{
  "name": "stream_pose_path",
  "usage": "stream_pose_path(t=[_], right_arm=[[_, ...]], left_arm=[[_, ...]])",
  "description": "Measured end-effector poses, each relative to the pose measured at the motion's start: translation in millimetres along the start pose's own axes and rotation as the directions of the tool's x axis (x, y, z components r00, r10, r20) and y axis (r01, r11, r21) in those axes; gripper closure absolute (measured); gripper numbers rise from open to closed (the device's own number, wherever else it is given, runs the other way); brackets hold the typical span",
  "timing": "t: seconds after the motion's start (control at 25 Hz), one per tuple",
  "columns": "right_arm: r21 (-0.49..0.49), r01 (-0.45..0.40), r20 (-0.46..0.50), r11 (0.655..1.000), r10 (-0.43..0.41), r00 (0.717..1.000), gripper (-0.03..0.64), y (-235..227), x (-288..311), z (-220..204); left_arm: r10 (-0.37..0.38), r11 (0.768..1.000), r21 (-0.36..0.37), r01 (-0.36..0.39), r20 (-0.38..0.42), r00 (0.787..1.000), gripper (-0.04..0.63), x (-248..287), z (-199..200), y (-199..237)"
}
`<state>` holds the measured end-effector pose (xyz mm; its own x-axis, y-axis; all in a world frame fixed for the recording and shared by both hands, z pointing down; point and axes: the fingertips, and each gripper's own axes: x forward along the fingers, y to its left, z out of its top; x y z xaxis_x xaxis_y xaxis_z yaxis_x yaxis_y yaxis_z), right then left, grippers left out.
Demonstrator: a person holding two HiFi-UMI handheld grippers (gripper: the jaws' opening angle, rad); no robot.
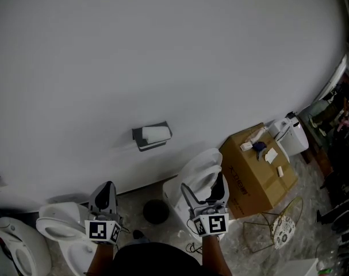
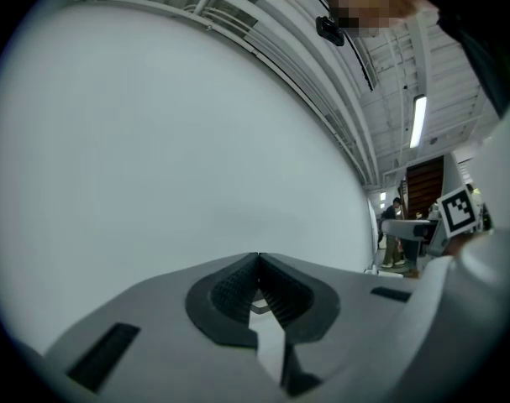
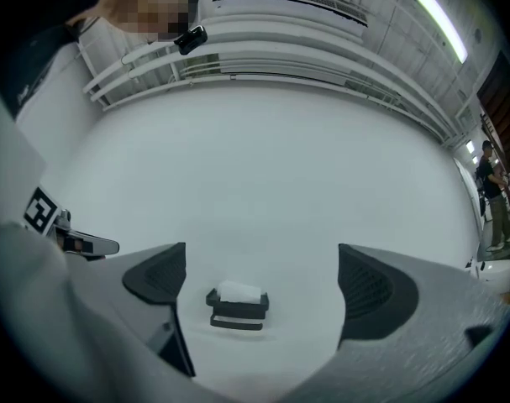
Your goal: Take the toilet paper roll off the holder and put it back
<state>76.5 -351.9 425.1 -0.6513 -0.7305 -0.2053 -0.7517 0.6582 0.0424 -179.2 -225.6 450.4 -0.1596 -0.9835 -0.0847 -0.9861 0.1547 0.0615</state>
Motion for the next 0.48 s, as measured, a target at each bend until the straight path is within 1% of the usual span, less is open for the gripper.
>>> stream_pose_path(t=[0.16, 0.28, 0.48], right_arm=[[0.004, -0.021, 0.002, 1.0, 0.021, 1.0, 0.071, 10, 21, -5], [0.003, -0.034, -0.02, 0.999, 0.034, 0.999, 0.072, 15, 30, -12], [-0.009, -0.065, -0.045, 0.998, 0.065, 0.997, 0.072, 26, 47, -25]], left_arm=[[0.003, 1.0, -0.005, -0.003, -0.013, 1.0, 0.592, 8, -1, 17], [-0.003, 1.0, -0.018, 0.003, -0.021, 1.0, 0.592, 8, -4, 25], [0.021, 0.999, -0.033, -0.022, -0.025, 0.999, 0.592, 9, -10, 41]])
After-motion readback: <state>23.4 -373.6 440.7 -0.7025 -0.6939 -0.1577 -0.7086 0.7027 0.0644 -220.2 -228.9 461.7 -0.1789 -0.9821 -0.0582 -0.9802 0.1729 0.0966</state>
